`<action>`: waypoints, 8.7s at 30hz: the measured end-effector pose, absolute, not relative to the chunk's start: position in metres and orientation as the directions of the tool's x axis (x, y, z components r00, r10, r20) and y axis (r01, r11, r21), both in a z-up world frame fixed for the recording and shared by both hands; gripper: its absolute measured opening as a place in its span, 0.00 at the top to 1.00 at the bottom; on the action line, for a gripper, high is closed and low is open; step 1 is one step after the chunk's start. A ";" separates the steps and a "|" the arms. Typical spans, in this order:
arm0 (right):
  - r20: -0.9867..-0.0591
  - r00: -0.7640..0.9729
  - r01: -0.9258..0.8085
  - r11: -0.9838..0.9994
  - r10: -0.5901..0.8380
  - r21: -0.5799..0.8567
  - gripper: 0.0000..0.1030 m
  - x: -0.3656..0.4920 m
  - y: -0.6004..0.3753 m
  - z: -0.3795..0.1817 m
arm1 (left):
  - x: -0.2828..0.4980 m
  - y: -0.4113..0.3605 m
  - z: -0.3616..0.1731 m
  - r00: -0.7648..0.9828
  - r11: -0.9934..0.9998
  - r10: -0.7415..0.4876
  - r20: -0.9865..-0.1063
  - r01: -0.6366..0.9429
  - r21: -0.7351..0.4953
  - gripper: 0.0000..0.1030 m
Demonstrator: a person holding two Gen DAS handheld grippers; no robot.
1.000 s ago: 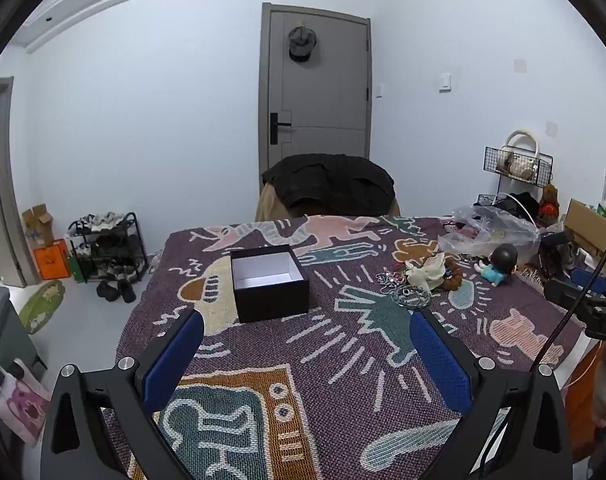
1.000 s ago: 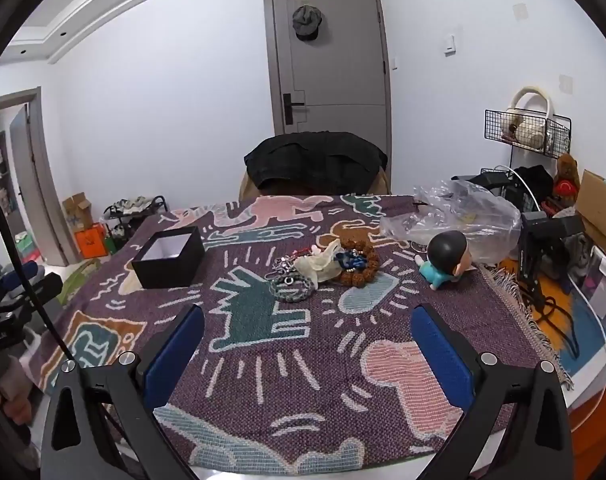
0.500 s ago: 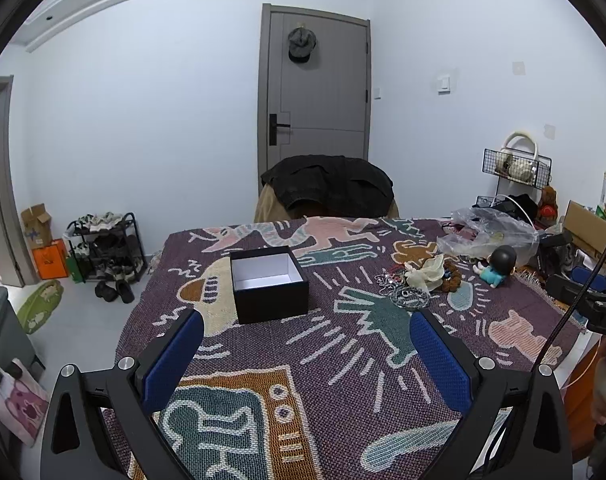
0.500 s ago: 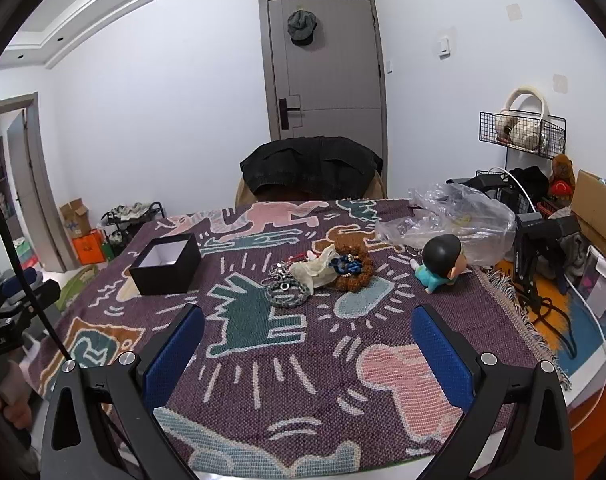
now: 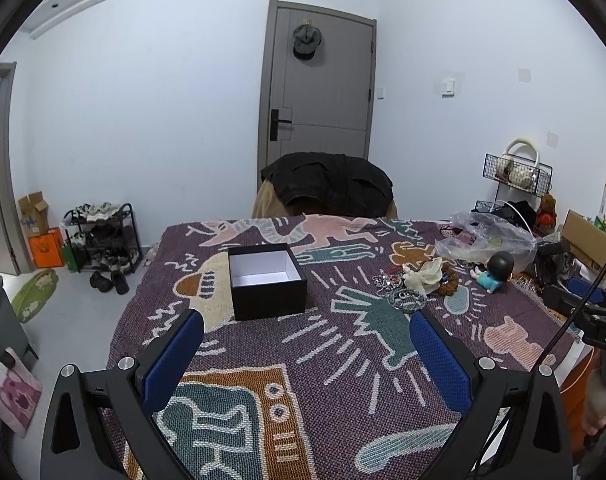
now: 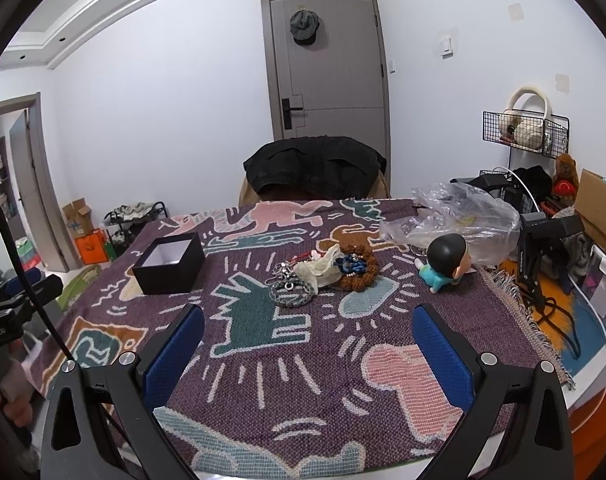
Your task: Organize jewelry
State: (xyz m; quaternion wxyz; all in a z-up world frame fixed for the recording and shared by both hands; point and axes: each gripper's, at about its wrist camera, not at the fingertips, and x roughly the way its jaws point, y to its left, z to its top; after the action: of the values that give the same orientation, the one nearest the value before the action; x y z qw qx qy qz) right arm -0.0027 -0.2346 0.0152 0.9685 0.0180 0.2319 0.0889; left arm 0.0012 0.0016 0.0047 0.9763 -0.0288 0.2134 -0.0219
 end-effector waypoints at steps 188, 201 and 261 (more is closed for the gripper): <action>-0.499 0.551 -0.447 0.742 0.669 0.500 0.97 0.225 -0.071 0.027 | 0.226 0.109 0.004 0.782 0.976 -0.121 -0.612 -0.019 -0.217 0.12; -0.539 0.487 -0.502 0.725 0.687 0.471 0.97 0.237 -0.003 0.014 | 0.200 0.162 0.001 0.785 0.972 -0.038 -0.619 -0.116 -0.206 0.12; -0.656 0.686 0.040 0.885 0.314 0.465 0.41 0.202 -0.332 -0.053 | 0.264 -0.125 -0.084 0.526 0.963 -0.199 -0.827 0.262 -0.065 0.27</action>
State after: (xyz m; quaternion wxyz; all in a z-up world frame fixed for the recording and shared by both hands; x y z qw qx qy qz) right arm 0.2017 -0.3322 -0.0535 0.8895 0.2277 0.3887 0.0767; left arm 0.2643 -0.1248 -0.0843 0.8728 0.0335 0.4686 -0.1319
